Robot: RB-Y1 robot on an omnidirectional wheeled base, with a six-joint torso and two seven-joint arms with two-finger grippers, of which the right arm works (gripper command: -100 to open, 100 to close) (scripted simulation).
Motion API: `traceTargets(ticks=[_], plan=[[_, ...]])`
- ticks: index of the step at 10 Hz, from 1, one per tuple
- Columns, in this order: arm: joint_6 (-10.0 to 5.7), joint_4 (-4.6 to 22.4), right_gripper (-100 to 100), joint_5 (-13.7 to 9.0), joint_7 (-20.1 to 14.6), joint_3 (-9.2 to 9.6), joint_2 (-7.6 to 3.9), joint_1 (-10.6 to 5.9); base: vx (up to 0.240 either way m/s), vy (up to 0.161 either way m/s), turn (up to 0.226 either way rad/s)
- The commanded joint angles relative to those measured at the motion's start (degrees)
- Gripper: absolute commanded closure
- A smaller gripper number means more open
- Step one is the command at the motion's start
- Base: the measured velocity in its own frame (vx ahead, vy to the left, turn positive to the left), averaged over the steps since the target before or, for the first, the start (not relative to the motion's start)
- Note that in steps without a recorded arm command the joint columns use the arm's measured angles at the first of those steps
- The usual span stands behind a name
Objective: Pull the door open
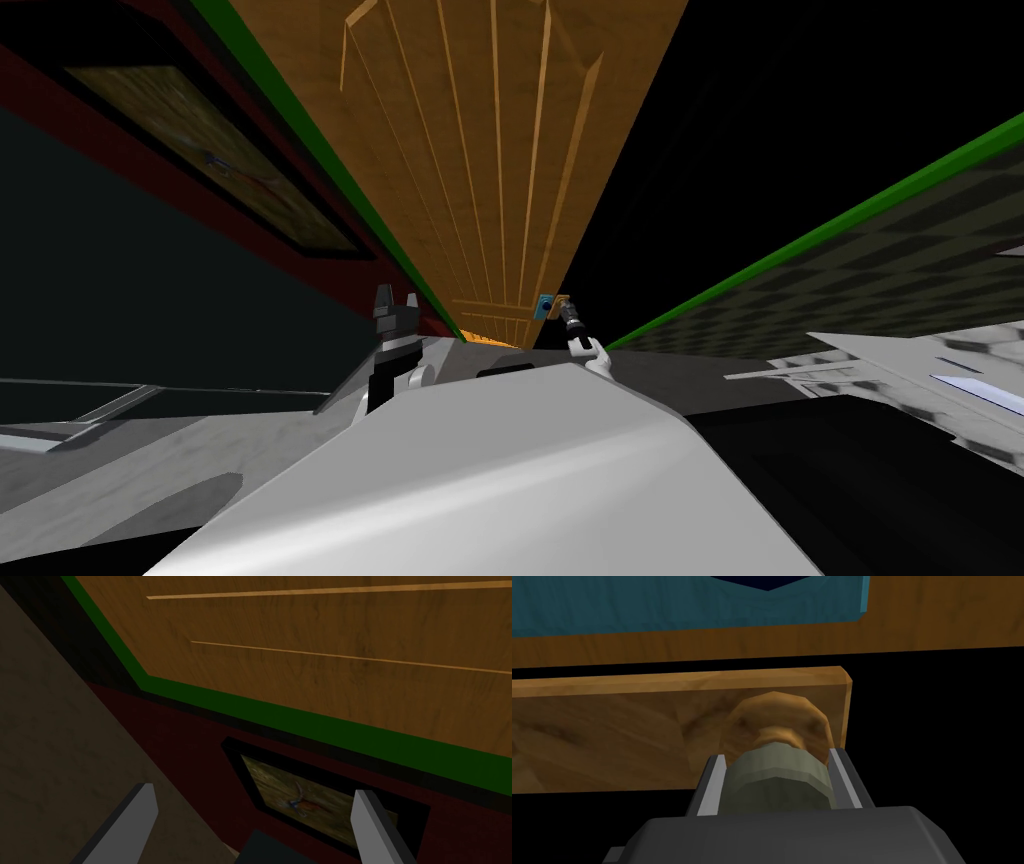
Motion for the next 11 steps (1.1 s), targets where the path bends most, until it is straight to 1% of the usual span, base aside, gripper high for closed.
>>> traceTargets(ticks=[1, 3, 4, 5, 6, 7, 8, 11], plan=[[0.09, 0.05, 100, -0.04, 0.0, -0.25, -0.15, 0.14, -0.015, -0.009, 0.011], [0.09, 0.05, 100, -0.04, 0.0, -0.25, -0.15, 0.14, -0.003, 0.0, -0.002], [0.21, 0.48, 100, -0.15, -0.13, -1.08, -0.86, 1.22, -0.099, -0.079, -0.073], [0.21, 0.48, 100, -0.15, -0.13, -1.08, -0.86, 1.22, -0.14, -0.1, -0.103], [0.27, 0.7, 100, -0.27, -0.35, -1.79, -1.59, 2.08, -0.158, -0.116, -0.152], [0.26, 0.73, 100, -0.3, -0.45, -1.93, -1.81, 2.33, -0.171, -0.106, -0.065], [-0.01, -0.32, -100, -0.09, -1.04, -0.83, -1.65, 2.61, -0.193, -0.005, 0.074], [-0.68, -2.12, -100, 0.29, -2.16, 1.07, -1.62, 3.51, -0.189, 0.088, 0.061]])
